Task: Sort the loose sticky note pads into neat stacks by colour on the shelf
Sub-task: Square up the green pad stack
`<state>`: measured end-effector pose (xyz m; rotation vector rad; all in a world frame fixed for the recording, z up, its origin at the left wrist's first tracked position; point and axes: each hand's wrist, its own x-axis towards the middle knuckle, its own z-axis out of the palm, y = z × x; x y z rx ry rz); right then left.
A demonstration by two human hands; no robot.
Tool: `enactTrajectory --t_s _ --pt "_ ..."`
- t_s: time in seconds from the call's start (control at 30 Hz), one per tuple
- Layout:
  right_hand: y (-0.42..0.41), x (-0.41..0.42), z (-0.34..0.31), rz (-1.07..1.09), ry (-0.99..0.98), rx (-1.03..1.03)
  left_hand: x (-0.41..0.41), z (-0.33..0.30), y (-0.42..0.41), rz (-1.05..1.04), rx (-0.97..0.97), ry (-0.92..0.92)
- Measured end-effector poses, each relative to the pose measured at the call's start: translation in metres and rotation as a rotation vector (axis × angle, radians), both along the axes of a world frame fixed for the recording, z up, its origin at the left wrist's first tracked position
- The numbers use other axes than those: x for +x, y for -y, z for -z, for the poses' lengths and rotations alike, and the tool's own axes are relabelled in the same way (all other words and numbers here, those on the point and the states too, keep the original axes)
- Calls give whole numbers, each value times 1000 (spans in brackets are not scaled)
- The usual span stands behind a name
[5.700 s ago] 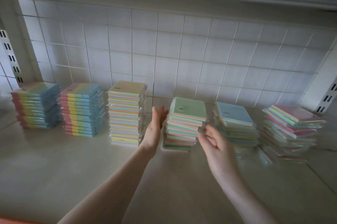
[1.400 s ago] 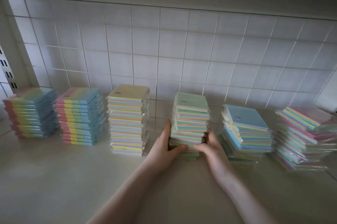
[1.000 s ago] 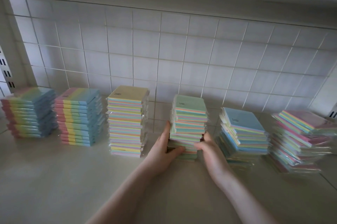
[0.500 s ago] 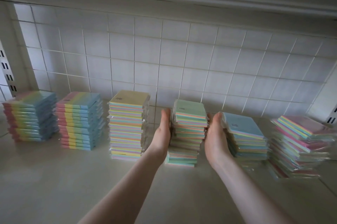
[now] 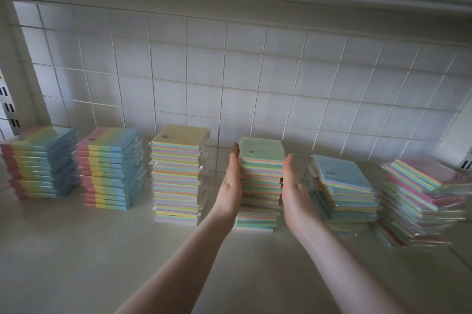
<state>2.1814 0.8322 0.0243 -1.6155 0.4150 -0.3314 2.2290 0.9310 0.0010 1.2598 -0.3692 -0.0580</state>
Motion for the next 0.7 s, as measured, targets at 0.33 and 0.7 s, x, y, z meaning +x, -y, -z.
enactTrajectory --t_s 0.33,0.7 --pt "1 13 7 69 176 35 13 -23 1 21 -164 -206" --pt "5 32 25 48 286 88 13 -22 6 -215 25 -150"
